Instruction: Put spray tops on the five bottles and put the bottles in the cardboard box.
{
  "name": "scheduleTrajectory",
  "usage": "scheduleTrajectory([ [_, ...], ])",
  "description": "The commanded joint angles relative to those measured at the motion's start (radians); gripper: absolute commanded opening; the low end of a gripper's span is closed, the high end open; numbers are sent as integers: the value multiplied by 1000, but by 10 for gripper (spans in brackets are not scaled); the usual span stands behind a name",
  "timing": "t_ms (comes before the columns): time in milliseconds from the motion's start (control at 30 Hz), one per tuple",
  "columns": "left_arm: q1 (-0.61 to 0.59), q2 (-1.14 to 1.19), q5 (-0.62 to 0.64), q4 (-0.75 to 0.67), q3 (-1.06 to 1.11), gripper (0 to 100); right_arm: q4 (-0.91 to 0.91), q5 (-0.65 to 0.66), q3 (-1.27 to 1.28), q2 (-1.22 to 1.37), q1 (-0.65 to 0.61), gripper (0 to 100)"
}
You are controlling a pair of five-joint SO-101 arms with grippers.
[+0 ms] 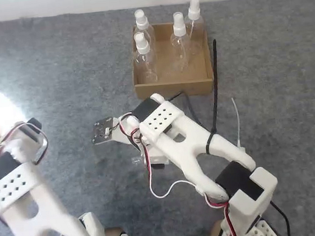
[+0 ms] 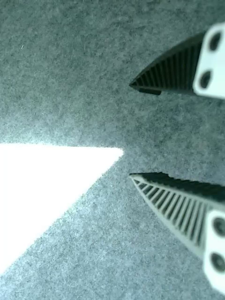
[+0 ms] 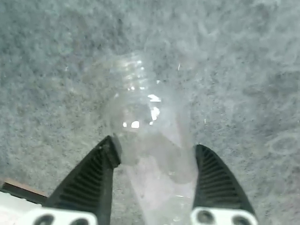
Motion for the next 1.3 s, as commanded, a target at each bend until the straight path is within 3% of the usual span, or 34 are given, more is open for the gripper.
scheduleTrajectory([
  [0, -5, -34, 8, -12, -10, 250, 15, -44, -60, -15, -33, 221],
  [367, -5, -34, 8, -12, -10, 250, 15, -43, -60, -13, -114, 232],
  [533, -5, -34, 8, -12, -10, 250, 15, -48, -61, -13, -114, 306],
  [833, -5, -34, 8, -12, -10, 250, 8, -48, -69, -15, -179, 304],
  [1267, -5, -34, 8, -12, -10, 250, 93, -44, -365, 249, -211, 303],
])
